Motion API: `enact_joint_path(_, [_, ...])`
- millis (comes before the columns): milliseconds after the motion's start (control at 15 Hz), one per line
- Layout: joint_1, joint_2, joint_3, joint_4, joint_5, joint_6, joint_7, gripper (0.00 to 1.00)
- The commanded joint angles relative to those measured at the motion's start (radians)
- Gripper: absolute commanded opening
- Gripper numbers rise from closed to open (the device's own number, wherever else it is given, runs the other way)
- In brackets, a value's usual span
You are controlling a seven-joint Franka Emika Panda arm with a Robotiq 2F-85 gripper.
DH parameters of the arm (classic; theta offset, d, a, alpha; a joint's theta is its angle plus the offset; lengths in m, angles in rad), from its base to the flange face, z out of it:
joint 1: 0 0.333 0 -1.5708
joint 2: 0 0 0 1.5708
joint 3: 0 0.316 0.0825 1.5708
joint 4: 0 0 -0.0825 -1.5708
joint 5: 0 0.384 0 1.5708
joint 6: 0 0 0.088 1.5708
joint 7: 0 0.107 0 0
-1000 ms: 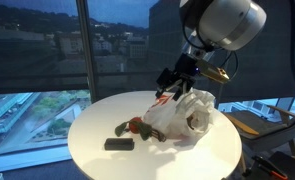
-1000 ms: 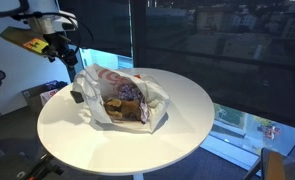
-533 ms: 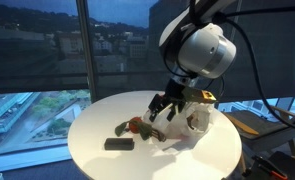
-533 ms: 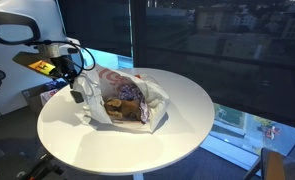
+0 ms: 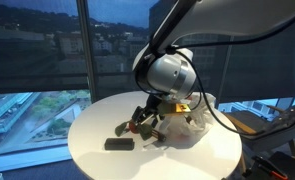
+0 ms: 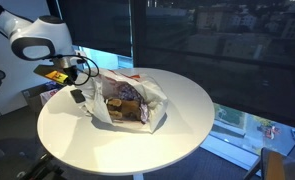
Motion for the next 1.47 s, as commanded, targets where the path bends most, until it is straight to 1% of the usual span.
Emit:
enact_joint_path(0, [-0.250, 0.021, 0.240, 0.144, -0.058, 0.117, 0.002, 1.00])
enact_joint_path(67, [-0.310, 0.036, 0.297, 0.174, -0.086, 0.150, 0.013, 1.00])
enact_joint_path(267, [-0.535, 0.042, 0.525, 0.262, -0.240, 0.320, 0.073, 1.00])
enact_joint_path(400, [-0.653, 0.057, 0.644, 0.294, -0.415, 0.446, 0.167, 1.00])
enact_joint_path(467, [-0.692, 0.062, 0.679, 0.299, -0.505, 0.483, 0.220, 1.00])
enact_joint_path(600, [-0.755, 0.068, 0.726, 0.293, -0.683, 0.545, 0.336, 1.00])
enact_joint_path(800, [-0.838, 0.076, 0.775, 0.283, -0.946, 0.600, 0.537, 1.00])
enact_joint_path(867, [-0.854, 0.086, 0.780, 0.284, -1.023, 0.616, 0.595, 0.90])
enact_joint_path(933, [-0.858, 0.092, 0.773, 0.283, -1.090, 0.623, 0.642, 0.74])
enact_joint_path(1000, [-0.858, 0.099, 0.764, 0.282, -1.141, 0.630, 0.677, 0.68])
enact_joint_path(1067, [-0.854, 0.105, 0.751, 0.282, -1.181, 0.638, 0.709, 0.58])
enact_joint_path(1133, [-0.853, 0.106, 0.744, 0.279, -1.214, 0.645, 0.733, 0.51])
enact_joint_path(1400, [-0.832, 0.087, 0.711, 0.259, -1.290, 0.631, 0.789, 0.20])
